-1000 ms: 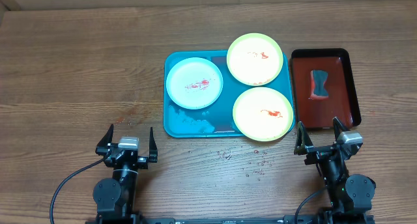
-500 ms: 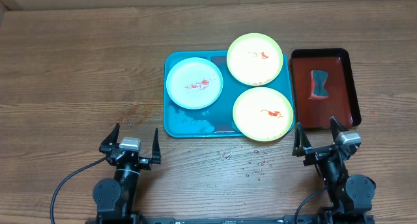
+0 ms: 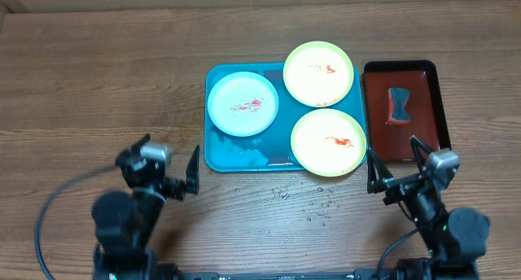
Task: Clean dirty plates on tray and stack at the side
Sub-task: 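Move the left gripper to the white plate's left rim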
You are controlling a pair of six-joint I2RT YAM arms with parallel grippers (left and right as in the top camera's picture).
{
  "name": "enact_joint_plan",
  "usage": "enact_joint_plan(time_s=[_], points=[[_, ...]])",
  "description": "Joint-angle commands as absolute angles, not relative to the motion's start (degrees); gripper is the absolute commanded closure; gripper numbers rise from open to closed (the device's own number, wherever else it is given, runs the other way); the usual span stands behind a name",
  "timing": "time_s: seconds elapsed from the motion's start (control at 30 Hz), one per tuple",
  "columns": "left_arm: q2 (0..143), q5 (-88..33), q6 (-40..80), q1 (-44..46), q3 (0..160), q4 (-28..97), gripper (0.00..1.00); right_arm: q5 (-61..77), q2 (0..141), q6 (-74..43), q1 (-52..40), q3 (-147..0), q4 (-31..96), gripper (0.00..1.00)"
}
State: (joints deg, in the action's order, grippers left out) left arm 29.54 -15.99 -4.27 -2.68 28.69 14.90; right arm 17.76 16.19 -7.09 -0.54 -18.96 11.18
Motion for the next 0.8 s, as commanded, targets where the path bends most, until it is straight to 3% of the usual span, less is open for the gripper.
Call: enact_joint_plan(time_s=[0.0, 0.23, 0.5, 0.77], points=[[40.0, -18.2, -0.6, -3.0, 38.5, 18.0, 0.00, 18.2, 23.6, -7.5, -1.0, -27.7, 14.0, 0.00], [64.2, -24.8, 0.2, -2.7, 64.7, 34.8, 0.00, 18.1, 44.2, -7.5, -1.0, -50.7, 29.9, 0.00], [87.7, -24.4, -1.5, 3.4, 94.3, 55.0, 0.00, 18.2, 67.8, -7.5, -1.0, -75.3, 48.0, 0.00], [97.9, -22.6, -1.5, 8.4, 98.6, 56.9, 0.00, 19.3, 78.5, -7.5, -1.0, -79.6, 50.9, 0.00]])
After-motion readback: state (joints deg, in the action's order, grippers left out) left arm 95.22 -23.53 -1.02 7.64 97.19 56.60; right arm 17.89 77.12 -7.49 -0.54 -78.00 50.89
